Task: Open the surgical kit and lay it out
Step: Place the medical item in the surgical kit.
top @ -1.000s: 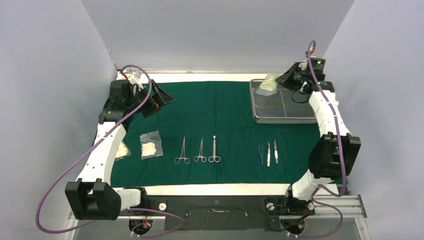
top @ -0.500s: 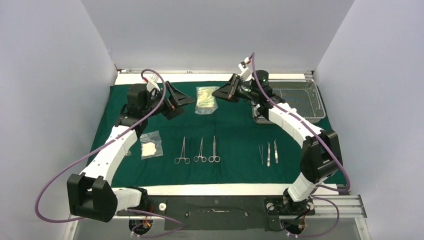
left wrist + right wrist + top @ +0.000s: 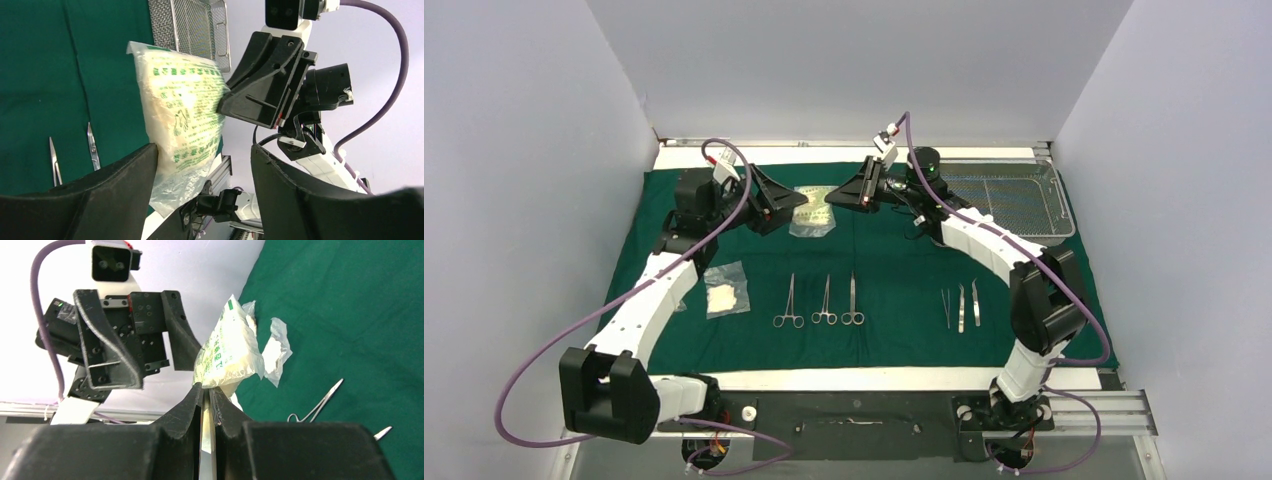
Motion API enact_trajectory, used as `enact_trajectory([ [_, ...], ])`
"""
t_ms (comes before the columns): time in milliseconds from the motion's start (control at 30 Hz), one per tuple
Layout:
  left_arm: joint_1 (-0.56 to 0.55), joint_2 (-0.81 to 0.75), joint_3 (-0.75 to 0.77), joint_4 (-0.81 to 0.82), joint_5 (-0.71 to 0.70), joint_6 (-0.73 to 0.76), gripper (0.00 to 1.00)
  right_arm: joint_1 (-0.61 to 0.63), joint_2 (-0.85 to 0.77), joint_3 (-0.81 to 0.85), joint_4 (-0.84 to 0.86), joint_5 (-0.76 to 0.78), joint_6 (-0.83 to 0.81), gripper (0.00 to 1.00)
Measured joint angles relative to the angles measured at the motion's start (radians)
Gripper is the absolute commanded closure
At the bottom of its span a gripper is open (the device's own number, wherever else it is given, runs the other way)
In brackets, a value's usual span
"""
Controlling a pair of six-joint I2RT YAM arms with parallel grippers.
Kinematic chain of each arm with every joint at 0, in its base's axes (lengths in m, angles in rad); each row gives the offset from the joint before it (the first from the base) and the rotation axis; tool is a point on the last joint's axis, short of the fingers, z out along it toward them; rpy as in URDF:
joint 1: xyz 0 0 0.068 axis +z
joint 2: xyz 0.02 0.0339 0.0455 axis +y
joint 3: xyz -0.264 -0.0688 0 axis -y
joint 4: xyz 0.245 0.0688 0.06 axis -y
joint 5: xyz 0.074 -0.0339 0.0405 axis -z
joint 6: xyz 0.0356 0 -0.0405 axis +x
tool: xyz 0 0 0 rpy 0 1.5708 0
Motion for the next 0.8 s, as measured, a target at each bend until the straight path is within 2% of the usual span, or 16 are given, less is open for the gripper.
enact_trajectory([
  [300, 0.035, 0.013, -0.031, 0.011, 0.025, -0.014, 0.64, 0.002, 0.008, 0.0, 0.031, -0.059, 0.026, 0.95],
  [400, 0.037, 0.019, -0.031, 0.008, 0.03, -0.012, 0.65, 0.002, 0.019, 0.0, 0.035, -0.064, 0.027, 0.95],
  [533, 0.04, 0.025, -0.031, 0.002, 0.046, -0.006, 0.53, 0.002, 0.026, 0.0, 0.036, -0.069, 0.029, 0.95],
  [633, 0.04, 0.044, -0.031, -0.009, 0.062, 0.0, 0.52, 0.002, 0.026, 0.0, 0.043, -0.08, 0.03, 0.95],
  [733, 0.04, 0.065, -0.031, -0.031, 0.067, 0.007, 0.57, 0.002, 0.027, 0.0, 0.048, -0.089, 0.031, 0.95],
  [800, 0.041, 0.075, -0.031, -0.042, 0.069, 0.01, 0.68, 0.002, 0.03, 0.003, 0.052, -0.094, 0.031, 0.95],
])
